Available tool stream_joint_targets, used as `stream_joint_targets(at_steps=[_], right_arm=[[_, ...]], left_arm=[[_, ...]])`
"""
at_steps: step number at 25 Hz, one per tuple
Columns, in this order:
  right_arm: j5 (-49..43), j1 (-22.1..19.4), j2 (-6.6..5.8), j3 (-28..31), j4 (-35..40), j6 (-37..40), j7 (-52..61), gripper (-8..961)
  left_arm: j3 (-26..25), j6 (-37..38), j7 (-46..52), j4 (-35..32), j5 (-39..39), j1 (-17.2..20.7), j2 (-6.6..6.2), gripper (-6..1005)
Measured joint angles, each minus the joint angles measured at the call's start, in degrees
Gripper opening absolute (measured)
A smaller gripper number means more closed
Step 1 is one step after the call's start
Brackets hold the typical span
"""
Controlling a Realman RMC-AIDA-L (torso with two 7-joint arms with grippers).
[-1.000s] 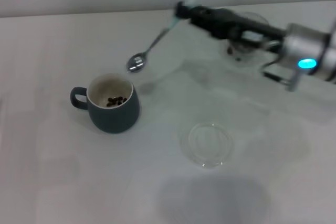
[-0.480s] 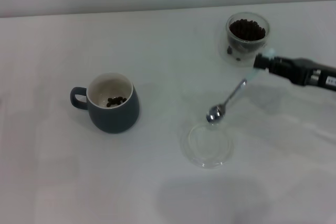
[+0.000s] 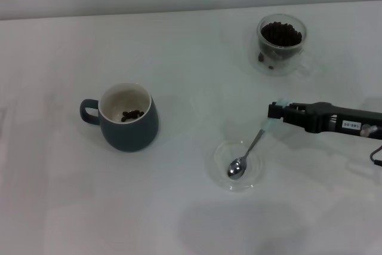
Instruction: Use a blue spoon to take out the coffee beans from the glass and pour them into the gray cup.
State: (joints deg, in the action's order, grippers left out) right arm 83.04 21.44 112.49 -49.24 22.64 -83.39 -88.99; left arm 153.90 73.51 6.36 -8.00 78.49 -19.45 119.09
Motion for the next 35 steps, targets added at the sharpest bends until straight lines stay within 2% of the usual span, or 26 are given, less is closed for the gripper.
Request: stream_joint_targets(at_steps=[7,21,30,32,33,34,35], right_arm=[[-1.8,1.8,0.43,-0.5,-1.9,1.0,0.7,284],[-1.9,2.0,1.28,-0.4,-1.4,4.9,-0.2,293],[-1.3,1.8,1.14,0.8,-0.2,7.0,-2.2,601],[-1.2,1.5,1.18,2.9,0.3,7.0,-3.8,663],[-1.2,1.3,1.23,4.8,0.5,6.8,-5.2,662],[-1.1,0.9,1.55,9.8,0.5,6.2,-8.8,661],[-1.1,0.9,1.55,9.8,0.5,6.2,-8.8,674]], left_arm=[[0.0,-0.1,0.0,0.0,0.0,0.1,0.00,773],[0.0,-0.1,0.0,0.1,0.0,0.4,0.00,772],[0.0,-0.1,0.1,0.1,0.0,0.5,0.00,771],[0.0,-0.1,0.1,0.1,0.0,0.5,0.00,771],[0.0,-0.1,0.1,0.1,0.0,0.5,0.00,771],[0.0,-0.1,0.1,0.1,0.0,0.5,0.00,771],[0.0,-0.1,0.1,0.1,0.0,0.5,0.00,771]])
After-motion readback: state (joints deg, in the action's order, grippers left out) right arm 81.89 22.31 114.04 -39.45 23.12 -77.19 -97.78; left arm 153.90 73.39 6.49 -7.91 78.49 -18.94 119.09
